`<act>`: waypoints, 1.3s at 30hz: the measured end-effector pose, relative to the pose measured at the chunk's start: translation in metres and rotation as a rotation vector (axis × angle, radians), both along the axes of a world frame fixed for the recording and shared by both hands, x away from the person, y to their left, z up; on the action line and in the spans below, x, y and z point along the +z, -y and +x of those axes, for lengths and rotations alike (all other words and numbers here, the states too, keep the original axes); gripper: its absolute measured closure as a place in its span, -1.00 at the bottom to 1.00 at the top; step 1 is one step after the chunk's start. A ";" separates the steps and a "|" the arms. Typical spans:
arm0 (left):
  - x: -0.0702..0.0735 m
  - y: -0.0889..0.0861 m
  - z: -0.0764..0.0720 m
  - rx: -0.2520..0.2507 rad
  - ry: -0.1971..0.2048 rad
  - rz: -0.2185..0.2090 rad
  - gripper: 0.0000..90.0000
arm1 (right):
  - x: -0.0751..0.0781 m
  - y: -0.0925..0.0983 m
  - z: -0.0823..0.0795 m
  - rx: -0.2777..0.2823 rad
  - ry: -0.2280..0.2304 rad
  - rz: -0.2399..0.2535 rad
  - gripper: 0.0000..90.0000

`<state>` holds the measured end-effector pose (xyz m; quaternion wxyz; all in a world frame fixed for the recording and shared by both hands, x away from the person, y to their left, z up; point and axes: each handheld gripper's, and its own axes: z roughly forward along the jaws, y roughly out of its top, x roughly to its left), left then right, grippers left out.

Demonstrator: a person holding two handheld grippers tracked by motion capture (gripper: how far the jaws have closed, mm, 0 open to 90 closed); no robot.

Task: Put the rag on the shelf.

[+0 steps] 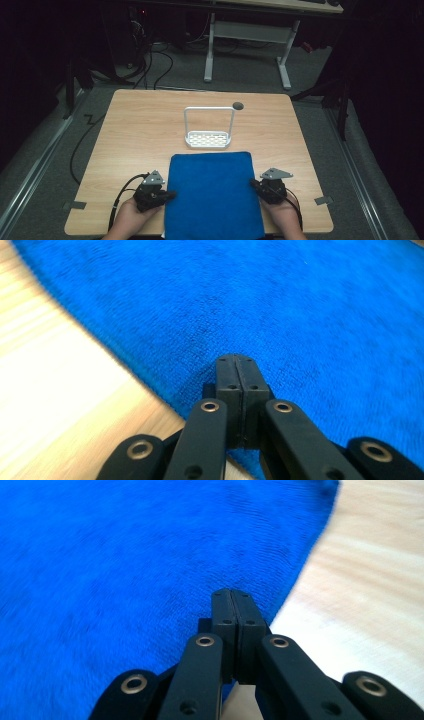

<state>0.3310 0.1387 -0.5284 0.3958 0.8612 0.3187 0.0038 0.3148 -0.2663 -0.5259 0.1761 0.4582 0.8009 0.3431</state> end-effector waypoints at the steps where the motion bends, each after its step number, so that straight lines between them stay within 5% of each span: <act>1: 0.000 -0.005 -0.001 0.006 -0.005 -0.005 1.00 | 0.000 -0.002 -0.005 0.018 -0.004 0.000 1.00; 9: -0.003 -0.023 -0.011 0.033 -0.040 -0.047 0.97 | 0.003 -0.011 -0.023 0.090 0.010 0.000 0.94; 14: 0.002 -0.027 -0.005 0.115 0.021 -0.111 0.65 | 0.006 0.001 -0.018 0.036 0.052 0.037 0.83; 16: 0.005 -0.030 0.001 0.186 0.071 -0.130 0.60 | 0.006 0.004 -0.017 0.024 0.053 0.042 0.81; 19: 0.007 -0.031 0.014 0.253 0.120 -0.118 0.49 | 0.006 0.012 -0.014 0.001 0.059 0.066 0.78; 25: 0.000 -0.019 0.044 0.320 0.129 -0.083 0.31 | 0.009 0.014 -0.014 0.011 0.073 0.072 0.73; 30: 0.002 -0.007 0.068 0.340 0.149 -0.047 0.30 | 0.009 0.013 -0.014 0.023 0.076 0.071 0.71; 39: -0.003 0.003 0.091 0.349 0.116 -0.017 0.49 | 0.009 0.015 -0.013 0.019 0.076 0.074 0.70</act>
